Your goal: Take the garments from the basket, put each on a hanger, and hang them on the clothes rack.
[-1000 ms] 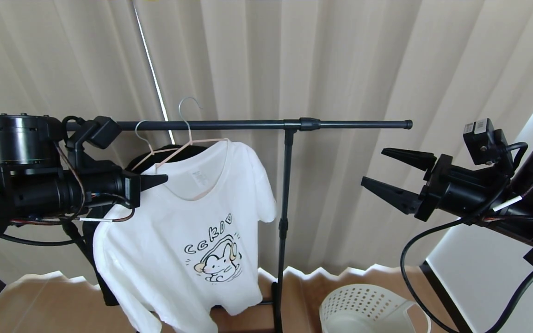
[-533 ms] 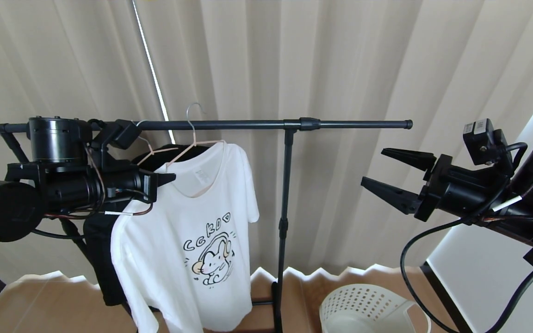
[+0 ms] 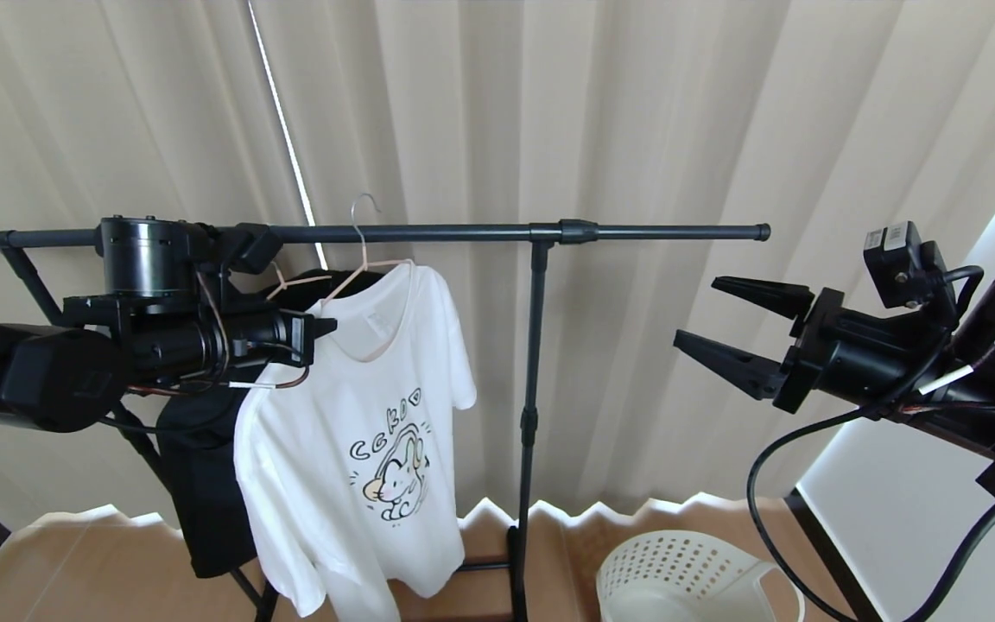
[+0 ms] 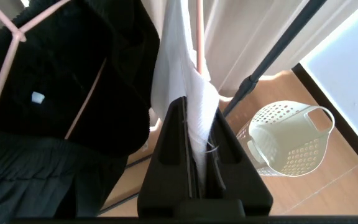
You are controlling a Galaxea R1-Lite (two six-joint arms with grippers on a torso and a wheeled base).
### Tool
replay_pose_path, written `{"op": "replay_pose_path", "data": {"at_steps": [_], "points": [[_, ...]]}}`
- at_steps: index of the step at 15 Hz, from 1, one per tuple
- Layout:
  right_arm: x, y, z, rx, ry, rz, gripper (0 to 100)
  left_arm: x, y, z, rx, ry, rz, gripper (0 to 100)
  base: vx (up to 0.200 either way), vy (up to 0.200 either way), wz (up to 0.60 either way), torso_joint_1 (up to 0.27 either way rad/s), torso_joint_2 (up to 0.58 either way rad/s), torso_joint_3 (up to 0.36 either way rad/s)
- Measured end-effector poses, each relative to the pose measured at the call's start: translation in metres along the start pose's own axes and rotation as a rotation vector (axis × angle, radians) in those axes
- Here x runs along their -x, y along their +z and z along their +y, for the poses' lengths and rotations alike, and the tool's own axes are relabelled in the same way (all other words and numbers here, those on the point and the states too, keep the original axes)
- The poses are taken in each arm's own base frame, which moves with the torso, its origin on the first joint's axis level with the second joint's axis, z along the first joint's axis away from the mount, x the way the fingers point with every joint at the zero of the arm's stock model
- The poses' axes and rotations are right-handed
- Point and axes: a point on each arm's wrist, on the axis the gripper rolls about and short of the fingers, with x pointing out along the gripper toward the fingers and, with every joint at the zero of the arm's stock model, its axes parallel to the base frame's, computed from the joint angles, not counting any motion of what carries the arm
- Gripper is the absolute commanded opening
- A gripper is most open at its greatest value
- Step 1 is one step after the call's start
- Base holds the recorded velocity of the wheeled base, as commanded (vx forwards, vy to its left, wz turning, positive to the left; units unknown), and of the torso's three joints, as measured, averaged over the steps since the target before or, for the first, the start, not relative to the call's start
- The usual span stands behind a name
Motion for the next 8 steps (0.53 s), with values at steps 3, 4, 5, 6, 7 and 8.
{"op": "replay_pose_path", "data": {"at_steps": [3, 4, 5, 6, 7, 8], "points": [[0.0, -0.0002, -0.0002, 0.0, 0.0, 0.001, 100, -0.0043, -0.0019, 0.0009, 0.001, 0.0, 0.004, 0, 0.0, 0.0, 0.0, 0.0, 0.0, 0.0], [-0.0001, -0.0004, -0.0002, -0.001, 0.0, 0.001, 100, -0.0055, -0.0026, 0.0009, 0.001, 0.0, 0.005, 0, 0.0, 0.0, 0.0, 0.0, 0.0, 0.0], [0.0, -0.0005, -0.0005, -0.001, -0.001, 0.001, 100, -0.007, -0.0041, 0.0013, 0.002, 0.0, 0.009, 0, 0.0, 0.0, 0.0, 0.0, 0.0, 0.0], [0.0, -0.0005, -0.0005, -0.001, -0.001, 0.001, 100, -0.008, -0.0055, 0.0015, 0.004, 0.0, 0.014, 0, 0.0, 0.0, 0.0, 0.0, 0.0, 0.0], [0.0, -0.0005, -0.0005, -0.001, -0.001, 0.001, 100, -0.0087, -0.0066, 0.0016, 0.005, -0.001, 0.018, 0, 0.0, 0.0, 0.0, 0.0, 0.0, 0.0], [-0.0001, -0.0008, -0.0006, -0.002, -0.001, 0.002, 100, -0.0093, -0.0073, 0.0018, 0.005, -0.001, 0.021, 0, 0.0, 0.0, 0.0, 0.0, 0.0, 0.0]]}}
